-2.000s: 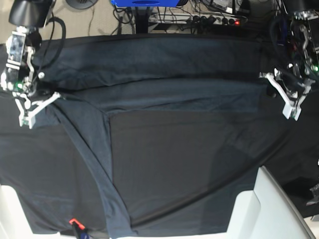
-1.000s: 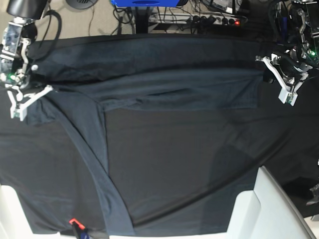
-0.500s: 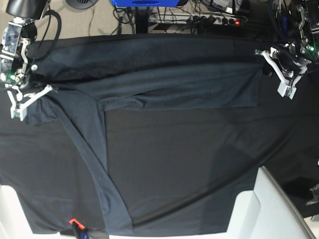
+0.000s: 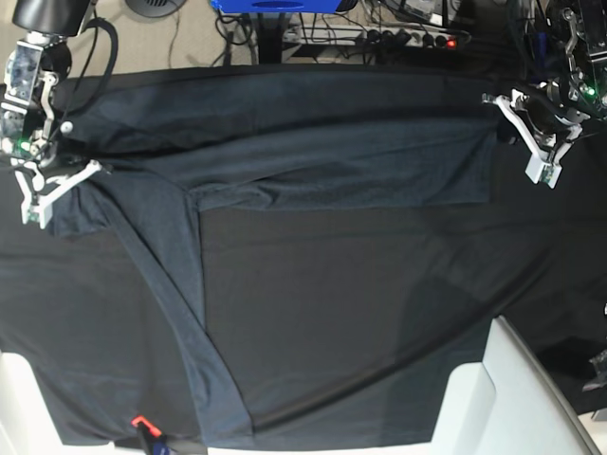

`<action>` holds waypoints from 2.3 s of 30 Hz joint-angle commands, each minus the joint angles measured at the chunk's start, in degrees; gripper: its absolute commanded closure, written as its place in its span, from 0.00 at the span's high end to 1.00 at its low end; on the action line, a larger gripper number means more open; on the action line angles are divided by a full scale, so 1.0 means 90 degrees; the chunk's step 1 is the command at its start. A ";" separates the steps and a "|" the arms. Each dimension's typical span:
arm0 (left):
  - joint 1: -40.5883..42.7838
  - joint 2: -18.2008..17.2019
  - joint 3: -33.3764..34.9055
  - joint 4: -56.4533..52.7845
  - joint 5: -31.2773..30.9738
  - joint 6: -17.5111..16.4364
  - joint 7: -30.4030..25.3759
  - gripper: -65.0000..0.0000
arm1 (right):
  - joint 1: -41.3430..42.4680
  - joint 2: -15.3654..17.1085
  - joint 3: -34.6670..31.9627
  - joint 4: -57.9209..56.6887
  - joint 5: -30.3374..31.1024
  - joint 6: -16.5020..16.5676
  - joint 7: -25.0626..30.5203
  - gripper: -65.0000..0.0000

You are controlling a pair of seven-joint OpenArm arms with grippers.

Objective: Fold the T-shirt properly
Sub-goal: 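Carry the held hem with both grippers over the body toward the collar, then release the folded hem and lift both grippers off the shirt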

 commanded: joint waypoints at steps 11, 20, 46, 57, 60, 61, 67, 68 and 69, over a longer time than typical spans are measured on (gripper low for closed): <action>-0.0023 -0.0102 -0.0042 -0.0180 -0.0004 -0.0016 -0.0317 0.00 | 0.0057 0.0093 0.0039 0.0080 -0.0030 -0.0023 0.0088 0.00; -0.0023 -0.0102 -0.0032 -0.0190 -0.0004 -0.0016 -0.0327 0.00 | 0.0077 0.0063 0.0039 0.0080 -0.0030 -0.0023 0.0078 0.01; -0.0570 0.0249 -0.0755 -0.0190 -0.0043 -0.0016 -0.0327 0.57 | 0.0594 0.0073 0.0283 0.0432 0.0009 0.0270 0.0283 0.49; -0.0980 0.0767 -0.0491 -0.0502 0.0006 -0.0006 -0.0336 0.00 | 0.1444 0.0132 0.0029 -0.1239 -0.0030 0.0602 0.0928 0.00; -0.1000 0.0777 -0.0491 -0.0522 0.0006 0.0014 -0.0336 0.00 | 0.1591 0.0269 0.0029 -0.1629 -0.0030 0.0602 0.1240 0.00; -0.1000 0.0777 -0.0491 -0.0571 0.0006 0.0014 -0.0336 0.00 | 0.1649 0.0278 0.0029 -0.1727 -0.0030 0.0592 0.1279 0.00; -0.1049 0.0767 -0.0471 -0.1010 0.0006 0.0014 -0.0336 0.00 | 0.1796 0.0571 0.0039 -0.2255 -0.0030 0.0592 0.1426 0.00; -0.1098 0.0747 -0.0383 -0.1088 0.0006 0.0014 -0.0336 0.00 | 0.1806 0.0630 0.0039 -0.2294 -0.0030 0.0592 0.1553 0.00; -0.1127 0.0718 -0.0266 -0.1196 0.0006 0.0014 -0.0346 0.00 | 0.1806 0.0659 0.0039 -0.2372 -0.0030 0.0592 0.1641 0.00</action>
